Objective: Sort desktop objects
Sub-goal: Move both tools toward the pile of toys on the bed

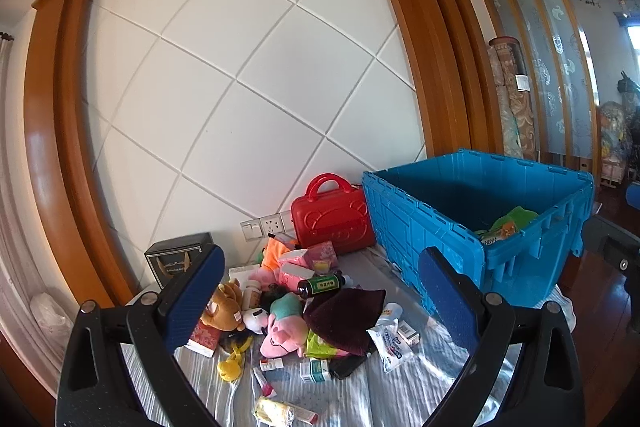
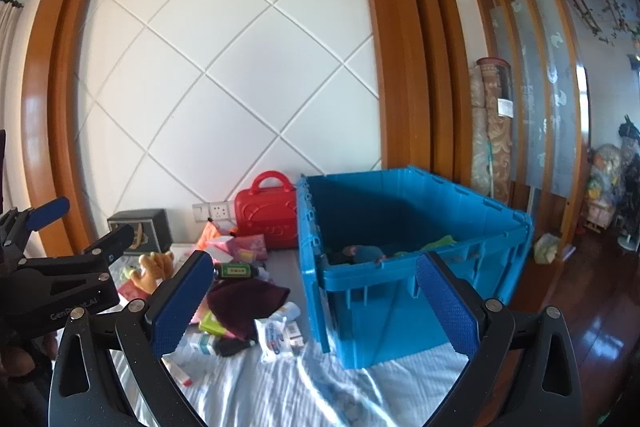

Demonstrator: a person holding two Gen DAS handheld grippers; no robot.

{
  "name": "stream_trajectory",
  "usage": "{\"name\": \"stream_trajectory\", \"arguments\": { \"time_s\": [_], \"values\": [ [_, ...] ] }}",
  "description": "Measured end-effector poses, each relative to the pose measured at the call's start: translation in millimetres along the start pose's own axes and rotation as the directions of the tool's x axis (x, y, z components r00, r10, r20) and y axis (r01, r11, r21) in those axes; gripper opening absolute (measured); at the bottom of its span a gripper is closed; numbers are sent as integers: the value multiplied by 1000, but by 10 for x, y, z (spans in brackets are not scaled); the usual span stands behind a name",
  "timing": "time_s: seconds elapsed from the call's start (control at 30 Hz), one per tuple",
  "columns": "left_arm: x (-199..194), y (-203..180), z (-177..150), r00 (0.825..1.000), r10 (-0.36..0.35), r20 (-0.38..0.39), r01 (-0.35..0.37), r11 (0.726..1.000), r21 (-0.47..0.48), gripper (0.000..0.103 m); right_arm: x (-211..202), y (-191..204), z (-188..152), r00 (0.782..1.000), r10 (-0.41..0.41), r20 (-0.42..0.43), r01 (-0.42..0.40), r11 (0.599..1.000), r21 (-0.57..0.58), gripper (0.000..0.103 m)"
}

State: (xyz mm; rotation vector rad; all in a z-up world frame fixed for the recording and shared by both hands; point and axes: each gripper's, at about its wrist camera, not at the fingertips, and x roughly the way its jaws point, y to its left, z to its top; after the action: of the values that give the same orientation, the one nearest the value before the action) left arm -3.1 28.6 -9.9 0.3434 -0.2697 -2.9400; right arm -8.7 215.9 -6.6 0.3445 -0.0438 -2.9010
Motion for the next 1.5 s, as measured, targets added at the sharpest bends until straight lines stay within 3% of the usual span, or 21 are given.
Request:
{"name": "stream_trajectory", "arguments": {
  "time_s": [0.2, 0.47, 0.63, 0.9, 1.1, 1.23, 1.5],
  "values": [
    [86, -98, -97, 999, -1, -49, -1, 998, -57, 99, 58, -125, -37, 999, 40, -8, -40, 999, -9, 103],
    [161, -307, -292, 997, 14, -72, -17, 999, -29, 99, 174, -204, -124, 995, 94, -30, -94, 995, -18, 103],
    [227, -213, -633, 992, 39, -122, -39, 999, 6, 99, 322, -70, -242, 987, 143, -74, -146, 988, -43, 103],
    [525, 502, -1408, 944, 164, -286, -163, 986, 27, 99, 813, 365, -589, 949, 232, -213, -254, 964, -82, 103],
    [879, 1101, -1673, 930, 208, -304, -212, 977, 22, 99, 1415, 872, -764, 925, 247, -289, -282, 955, -87, 103],
    [1224, 1450, -1840, 917, 171, -359, -180, 984, 9, 99, 1937, 1287, -892, 900, 253, -356, -303, 948, -93, 103],
    [1880, 1823, -1982, 930, 103, -354, -89, 994, 56, 99, 2825, 2188, -1221, 845, 288, -451, -357, 931, -75, 103]
  ]
}}
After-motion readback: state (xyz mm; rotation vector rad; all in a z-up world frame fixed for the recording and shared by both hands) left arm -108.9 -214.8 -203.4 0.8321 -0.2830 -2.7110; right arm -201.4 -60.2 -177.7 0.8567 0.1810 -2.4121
